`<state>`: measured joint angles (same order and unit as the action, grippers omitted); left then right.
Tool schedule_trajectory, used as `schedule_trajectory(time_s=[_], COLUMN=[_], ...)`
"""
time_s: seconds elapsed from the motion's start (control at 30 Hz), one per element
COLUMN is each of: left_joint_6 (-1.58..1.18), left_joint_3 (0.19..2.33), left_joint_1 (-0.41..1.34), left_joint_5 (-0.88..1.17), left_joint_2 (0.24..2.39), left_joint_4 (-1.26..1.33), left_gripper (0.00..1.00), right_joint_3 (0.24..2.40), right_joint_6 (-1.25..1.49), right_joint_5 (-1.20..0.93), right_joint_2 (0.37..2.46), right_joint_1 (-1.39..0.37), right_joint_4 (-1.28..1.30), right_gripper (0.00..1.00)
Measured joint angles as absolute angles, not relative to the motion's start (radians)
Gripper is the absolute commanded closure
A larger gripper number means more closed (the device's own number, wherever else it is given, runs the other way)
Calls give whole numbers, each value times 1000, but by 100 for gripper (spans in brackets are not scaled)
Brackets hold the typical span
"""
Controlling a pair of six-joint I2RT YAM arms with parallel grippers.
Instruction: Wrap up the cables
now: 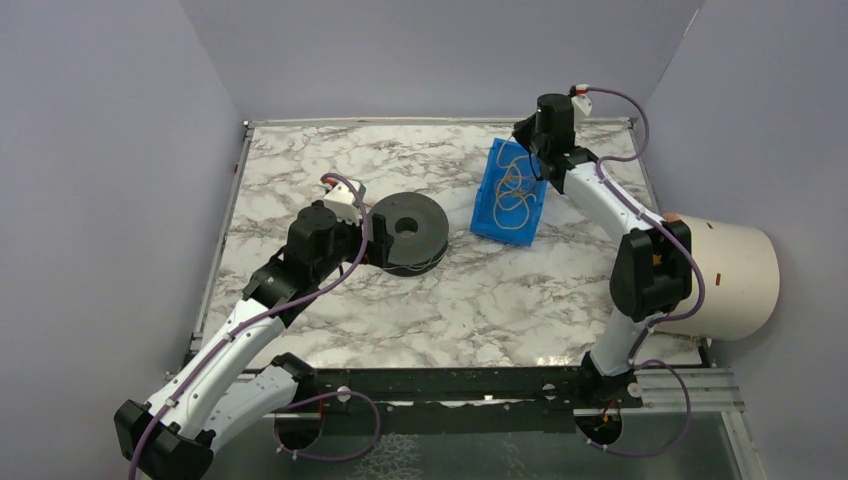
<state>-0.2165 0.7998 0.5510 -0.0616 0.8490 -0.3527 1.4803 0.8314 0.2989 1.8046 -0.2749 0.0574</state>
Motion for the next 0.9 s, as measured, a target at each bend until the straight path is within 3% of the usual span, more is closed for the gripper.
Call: schedule_trajectory(time_s=[0.9], left_joint_6=[-216], left_joint_3=[800], left_joint_1=[551], left_joint_5=[-62], left_joint_2=[843], left_joint_4=[-353], left_gripper=[1], right_joint_3=[1600], right_joint_6=[675], right_joint_5=[138], right_joint_2=[1487], right_joint_1=[-275], right_joint_4=[12], right_gripper=[99])
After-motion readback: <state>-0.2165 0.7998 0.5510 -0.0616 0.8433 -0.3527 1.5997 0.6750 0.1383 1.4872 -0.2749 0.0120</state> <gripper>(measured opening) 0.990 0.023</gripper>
